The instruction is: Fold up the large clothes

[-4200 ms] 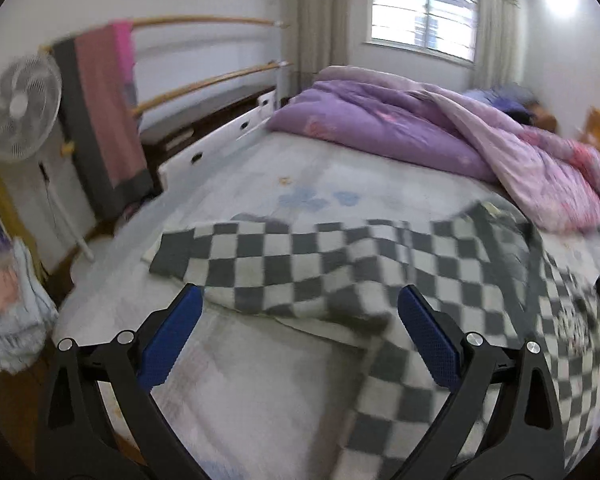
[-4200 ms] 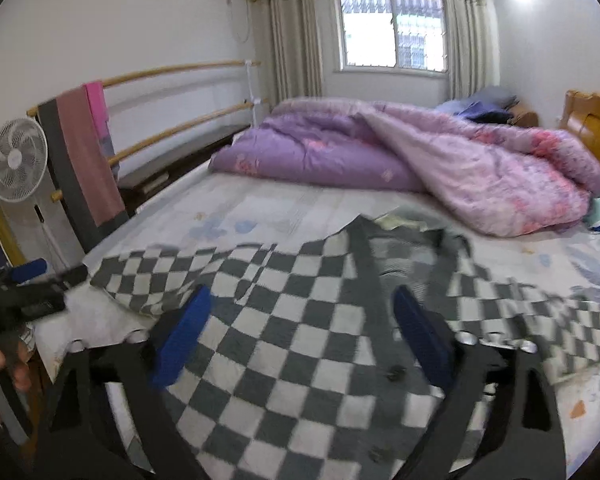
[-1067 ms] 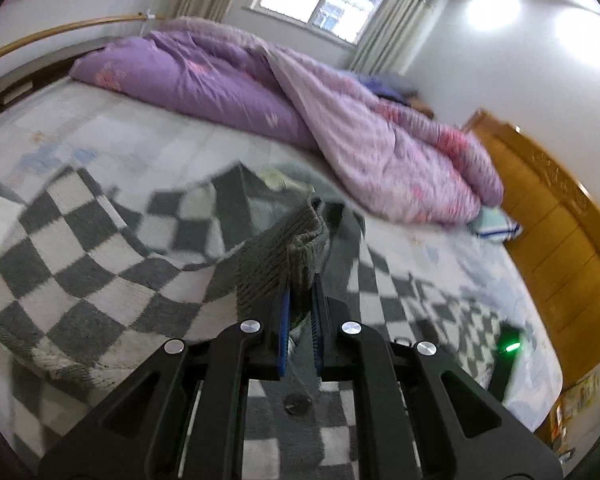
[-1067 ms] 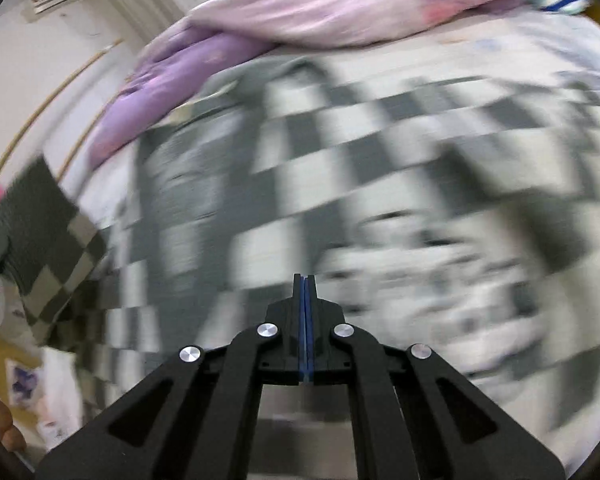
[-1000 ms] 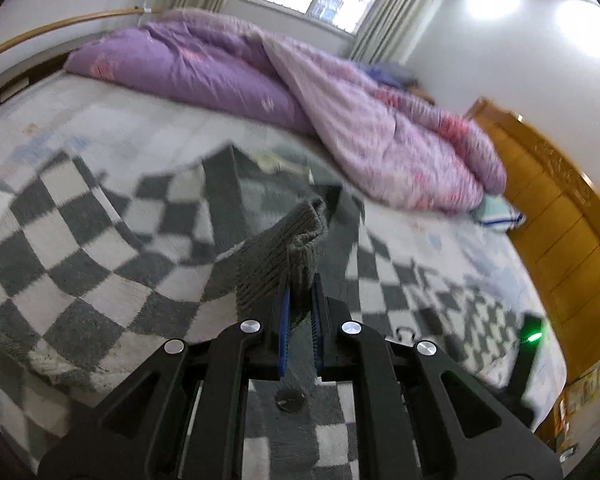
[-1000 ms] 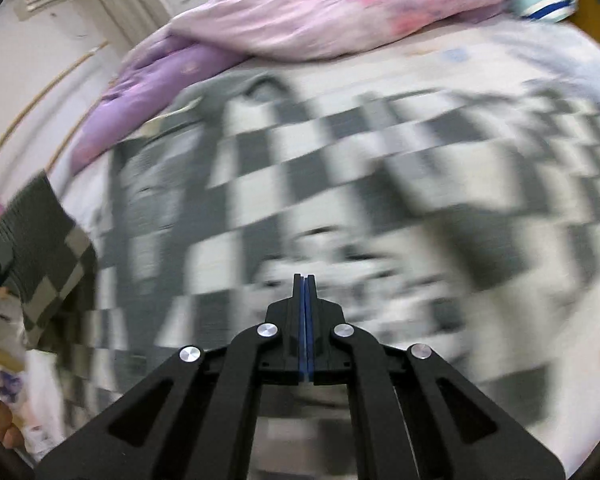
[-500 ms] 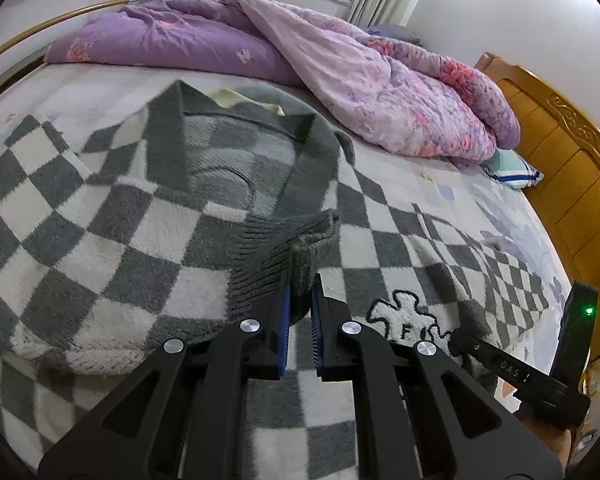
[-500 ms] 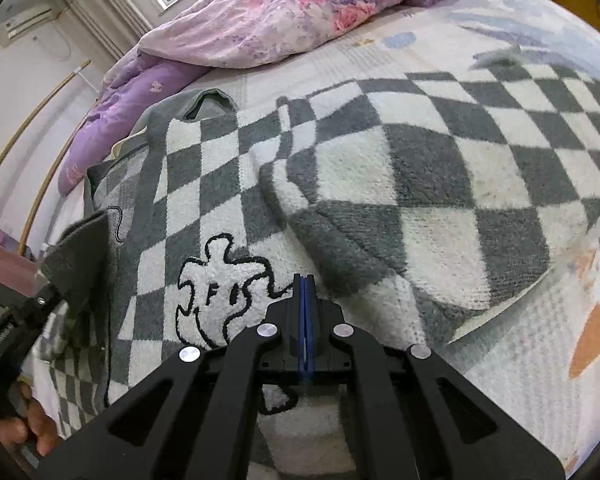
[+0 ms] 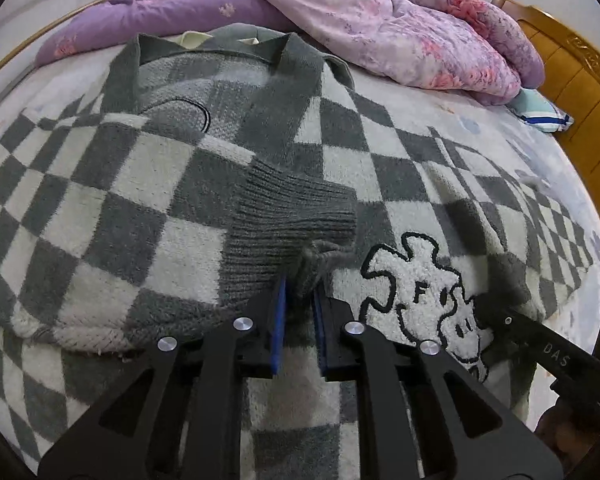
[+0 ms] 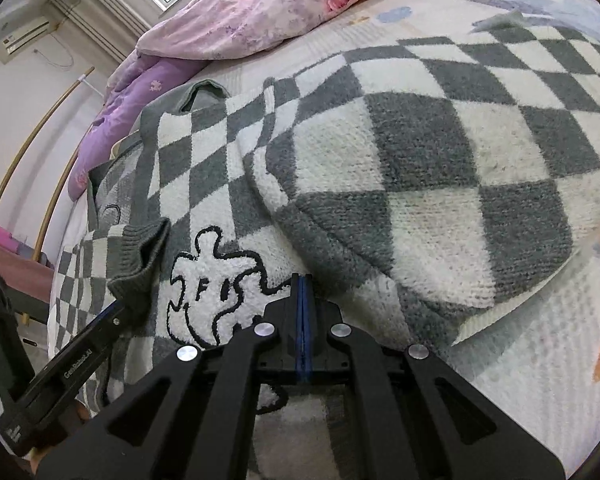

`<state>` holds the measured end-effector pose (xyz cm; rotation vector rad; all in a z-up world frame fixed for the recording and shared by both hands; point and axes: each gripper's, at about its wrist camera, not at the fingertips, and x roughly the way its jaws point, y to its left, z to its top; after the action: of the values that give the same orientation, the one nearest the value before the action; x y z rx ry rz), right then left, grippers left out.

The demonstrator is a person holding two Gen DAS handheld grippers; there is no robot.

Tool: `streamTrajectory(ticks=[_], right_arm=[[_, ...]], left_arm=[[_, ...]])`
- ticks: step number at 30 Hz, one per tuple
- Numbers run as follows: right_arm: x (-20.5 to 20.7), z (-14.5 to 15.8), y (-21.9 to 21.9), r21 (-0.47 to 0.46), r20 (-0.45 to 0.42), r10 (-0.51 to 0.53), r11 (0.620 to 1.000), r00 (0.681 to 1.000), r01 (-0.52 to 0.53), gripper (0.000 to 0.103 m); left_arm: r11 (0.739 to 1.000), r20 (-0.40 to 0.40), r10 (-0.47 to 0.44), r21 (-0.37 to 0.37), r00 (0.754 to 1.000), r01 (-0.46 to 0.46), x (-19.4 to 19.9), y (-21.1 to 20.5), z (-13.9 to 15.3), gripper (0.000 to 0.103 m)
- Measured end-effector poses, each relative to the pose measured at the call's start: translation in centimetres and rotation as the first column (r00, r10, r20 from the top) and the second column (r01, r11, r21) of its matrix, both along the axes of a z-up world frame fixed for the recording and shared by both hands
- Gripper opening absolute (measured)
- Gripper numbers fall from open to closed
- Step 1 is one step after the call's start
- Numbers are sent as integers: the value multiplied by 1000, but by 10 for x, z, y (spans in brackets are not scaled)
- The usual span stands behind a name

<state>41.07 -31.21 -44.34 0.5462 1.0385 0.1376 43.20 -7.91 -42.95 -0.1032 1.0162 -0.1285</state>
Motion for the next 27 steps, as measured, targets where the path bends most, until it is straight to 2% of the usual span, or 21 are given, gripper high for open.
streamTrajectory(ticks=[2, 4, 5, 8, 10, 12, 13, 14, 16, 17, 18, 21, 23, 25, 27], right_arm=[[-1, 7, -3, 25, 6, 6, 1000, 1000, -6, 0], [-7, 19, -16, 102, 43, -10, 995, 999, 6, 0], [-10, 27, -26, 137, 72, -29, 990, 997, 19, 6], [-22, 51, -65, 174, 152, -92, 983, 984, 65, 6], [-28, 60, -101, 164, 165, -157, 978, 974, 130, 8], [-31, 61, -139, 145, 149, -221, 969, 964, 199, 19], [-34, 60, -163, 133, 137, -262, 961, 955, 244, 30], [-36, 58, -179, 122, 130, -292, 953, 947, 277, 33], [-44, 56, -224, 112, 133, -370, 927, 919, 357, 33], [-47, 55, -239, 113, 136, -406, 913, 904, 393, 33], [-51, 52, -261, 121, 130, -456, 888, 880, 443, 33], [-56, 40, -308, 155, 94, -554, 829, 827, 537, 33], [-56, 30, -331, 177, 67, -598, 795, 799, 580, 33], [-50, 17, -347, 203, 25, -619, 772, 785, 602, 33], [-42, 7, -352, 216, -3, -621, 765, 784, 606, 33]], left_arm=[[1000, 7, 8, -24, 1000, -8, -3, -4, 8, 31], [998, 42, -10, -63, 999, 13, -9, -15, 23, 31], [997, 60, -27, -73, 998, 32, -11, -24, 29, 31], [985, 86, -113, -118, 990, 122, -10, -58, 39, 31], [981, 83, -157, -101, 984, 165, -8, -81, 37, 31], [979, 70, -187, -62, 980, 192, -5, -102, 28, 31], [978, 58, -192, -67, 980, 195, -4, -107, 24, 31], [978, 43, -192, -75, 981, 194, -1, -111, 18, 31], [977, 4, -199, -81, 980, 198, 4, -116, 4, 26], [973, -16, -221, -71, 975, 220, 6, -122, -3, 14], [971, -24, -235, -54, 972, 233, 6, -125, -7, 7], [962, -27, -272, 19, 962, 272, 5, -139, -19, 7], [962, -36, -271, 19, 962, 271, 7, -139, -22, 6], [965, -49, -263, -7, 964, 263, 12, -137, -24, 6], [965, -51, -261, -15, 964, 261, 13, -135, -25, 6]])
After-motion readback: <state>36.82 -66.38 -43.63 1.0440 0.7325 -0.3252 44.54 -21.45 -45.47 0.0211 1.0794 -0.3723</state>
